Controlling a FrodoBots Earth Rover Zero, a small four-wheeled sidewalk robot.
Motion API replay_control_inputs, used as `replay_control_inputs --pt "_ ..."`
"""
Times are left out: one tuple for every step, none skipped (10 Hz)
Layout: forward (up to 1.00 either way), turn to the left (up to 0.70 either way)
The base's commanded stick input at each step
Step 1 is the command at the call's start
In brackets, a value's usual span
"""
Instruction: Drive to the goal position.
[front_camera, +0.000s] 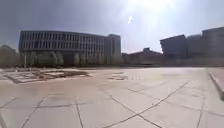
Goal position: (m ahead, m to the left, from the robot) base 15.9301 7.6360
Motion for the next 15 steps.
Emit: replay_control_inputs --pt "0.7 0.01" --pt "0.7 0.01" --pt "0.7 0.01" --pt "0.7 0.01" --pt "0.7 0.01" --pt "0.7 0.01" --pt "0.7 0.01" --pt "0.7 0.01" --pt "0.7 0.01" --pt "0.7 0.01" --pt "0.7 0.01" --pt "0.7 0.01" --pt "0.7 0.01" --pt "0.7 0.01" --pt "0.7 0.01"
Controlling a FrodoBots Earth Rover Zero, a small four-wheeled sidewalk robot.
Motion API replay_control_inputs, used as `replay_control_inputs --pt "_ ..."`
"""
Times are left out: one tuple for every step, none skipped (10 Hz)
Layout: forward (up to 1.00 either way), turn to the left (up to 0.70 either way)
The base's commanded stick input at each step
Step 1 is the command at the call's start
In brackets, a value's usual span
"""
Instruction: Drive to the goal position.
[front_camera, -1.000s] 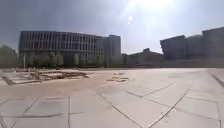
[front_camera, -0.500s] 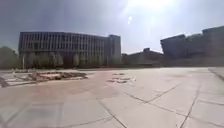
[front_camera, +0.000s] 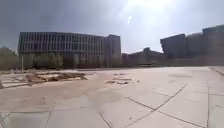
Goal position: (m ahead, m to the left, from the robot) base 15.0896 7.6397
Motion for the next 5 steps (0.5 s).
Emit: replay_control_inputs --pt "0.7 0.01" --pt "0.7 0.01" --pt "0.7 0.01" --pt "0.7 0.01" --pt "0.7 0.01"
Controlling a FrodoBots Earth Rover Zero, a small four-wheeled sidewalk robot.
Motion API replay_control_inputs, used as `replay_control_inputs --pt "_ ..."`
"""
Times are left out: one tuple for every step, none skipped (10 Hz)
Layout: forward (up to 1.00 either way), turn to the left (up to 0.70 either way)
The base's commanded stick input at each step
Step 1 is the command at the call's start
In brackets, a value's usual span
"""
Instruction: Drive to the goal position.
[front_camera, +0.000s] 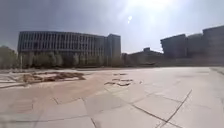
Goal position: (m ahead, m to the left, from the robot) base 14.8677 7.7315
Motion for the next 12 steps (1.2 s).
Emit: replay_control_inputs --pt "0.7 0.01" --pt "0.7 0.01" --pt "0.7 0.01" --pt "0.7 0.01" --pt "0.7 0.01" --pt "0.7 0.01" --pt "0.7 0.01" --pt "0.7 0.01" --pt "0.7 0.01" --pt "0.7 0.01" --pt "0.7 0.01" --pt "0.7 0.01"
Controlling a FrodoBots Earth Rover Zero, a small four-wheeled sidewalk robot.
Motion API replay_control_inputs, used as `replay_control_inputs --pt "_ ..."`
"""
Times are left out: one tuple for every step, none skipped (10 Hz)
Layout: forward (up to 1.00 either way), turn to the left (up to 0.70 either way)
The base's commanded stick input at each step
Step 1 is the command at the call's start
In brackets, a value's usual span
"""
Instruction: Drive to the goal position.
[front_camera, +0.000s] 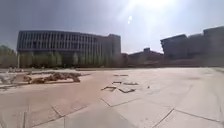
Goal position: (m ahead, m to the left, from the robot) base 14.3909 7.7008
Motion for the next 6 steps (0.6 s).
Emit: replay_control_inputs --pt "0.7 0.01" --pt "0.7 0.01" --pt "0.7 0.01" --pt "0.7 0.01" --pt "0.7 0.01" --pt "0.7 0.01"
